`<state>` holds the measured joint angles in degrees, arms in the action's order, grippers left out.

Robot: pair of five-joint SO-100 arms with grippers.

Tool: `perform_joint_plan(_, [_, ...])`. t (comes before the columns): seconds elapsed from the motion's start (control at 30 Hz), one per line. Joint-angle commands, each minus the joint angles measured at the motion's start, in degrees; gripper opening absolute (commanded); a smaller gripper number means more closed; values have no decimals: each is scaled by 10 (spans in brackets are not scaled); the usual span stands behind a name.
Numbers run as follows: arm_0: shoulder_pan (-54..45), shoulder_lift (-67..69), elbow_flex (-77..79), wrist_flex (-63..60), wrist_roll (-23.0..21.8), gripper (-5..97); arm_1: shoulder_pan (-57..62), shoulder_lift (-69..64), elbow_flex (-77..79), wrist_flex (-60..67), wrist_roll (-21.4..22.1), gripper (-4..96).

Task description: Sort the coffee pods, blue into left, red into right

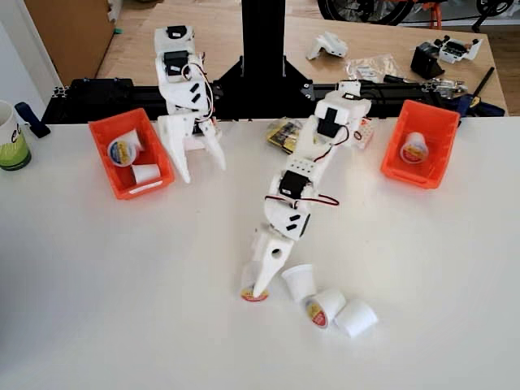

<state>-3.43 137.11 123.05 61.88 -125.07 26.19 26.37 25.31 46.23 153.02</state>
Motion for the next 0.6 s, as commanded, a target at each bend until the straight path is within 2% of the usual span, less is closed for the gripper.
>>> perform_joint_plan(0.0, [-2, 15, -1, -4, 3, 323, 8, 9, -43, 25, -21, 155])
perform_joint_plan(0.2, [-3, 25, 2, -3, 2, 321, 21, 9, -124, 134, -69, 154])
perform_joint_plan(0.4, [-6, 39, 11, -1, 2, 321, 17, 9, -365, 424, -92, 155])
perform_joint_plan(0.53, [-11, 48, 17, 1, 2, 321, -8, 83, -388, 563, -98, 164])
perform_joint_plan(0.57, [-12, 49, 18, 2, 2, 321, -20, 108, -388, 581, -110, 168])
